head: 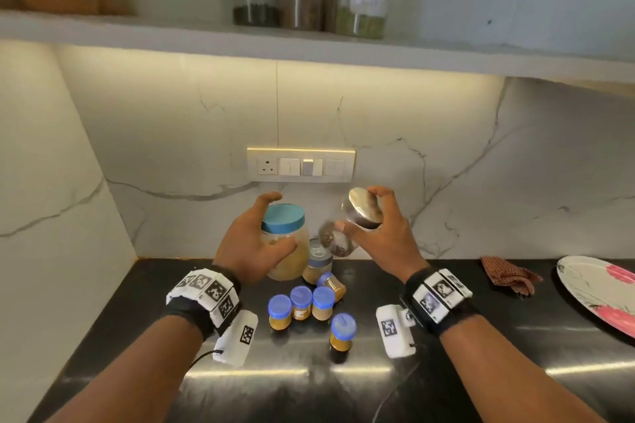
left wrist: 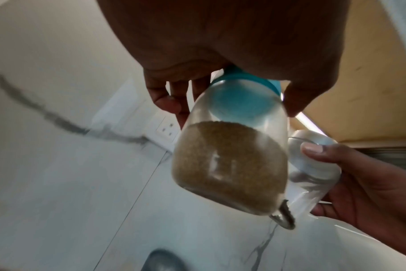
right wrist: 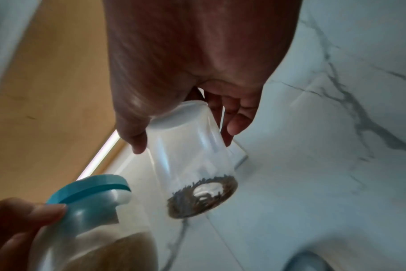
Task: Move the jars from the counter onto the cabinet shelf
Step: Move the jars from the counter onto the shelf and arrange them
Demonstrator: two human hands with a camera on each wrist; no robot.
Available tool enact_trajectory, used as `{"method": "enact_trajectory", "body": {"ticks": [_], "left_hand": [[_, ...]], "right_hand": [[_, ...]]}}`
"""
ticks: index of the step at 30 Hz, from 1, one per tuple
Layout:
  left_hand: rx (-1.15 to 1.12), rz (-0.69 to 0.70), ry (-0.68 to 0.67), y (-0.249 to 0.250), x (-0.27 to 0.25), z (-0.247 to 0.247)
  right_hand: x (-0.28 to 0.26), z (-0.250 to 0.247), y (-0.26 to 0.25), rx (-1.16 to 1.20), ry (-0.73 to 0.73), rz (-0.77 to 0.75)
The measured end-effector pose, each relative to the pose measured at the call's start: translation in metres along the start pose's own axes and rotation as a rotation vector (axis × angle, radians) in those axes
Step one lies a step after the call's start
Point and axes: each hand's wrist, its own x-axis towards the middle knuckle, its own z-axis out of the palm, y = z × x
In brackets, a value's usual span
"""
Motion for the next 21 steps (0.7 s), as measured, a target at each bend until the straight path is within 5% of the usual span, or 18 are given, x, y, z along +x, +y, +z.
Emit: {"method": "enact_trajectory", "body": {"ticks": [14,21], "left_hand": [[-0.031,0.524,0.375,0.166,-0.037,-0.195],[-0.084,0.551,0.568,0.209,-0.012,-0.265]], "right_hand": [[-0.023,-0.107,-0.247,0.245,-0.058,-0.414],[0.033,-0.123,-0.337,0.209,0.08,-0.496]]}}
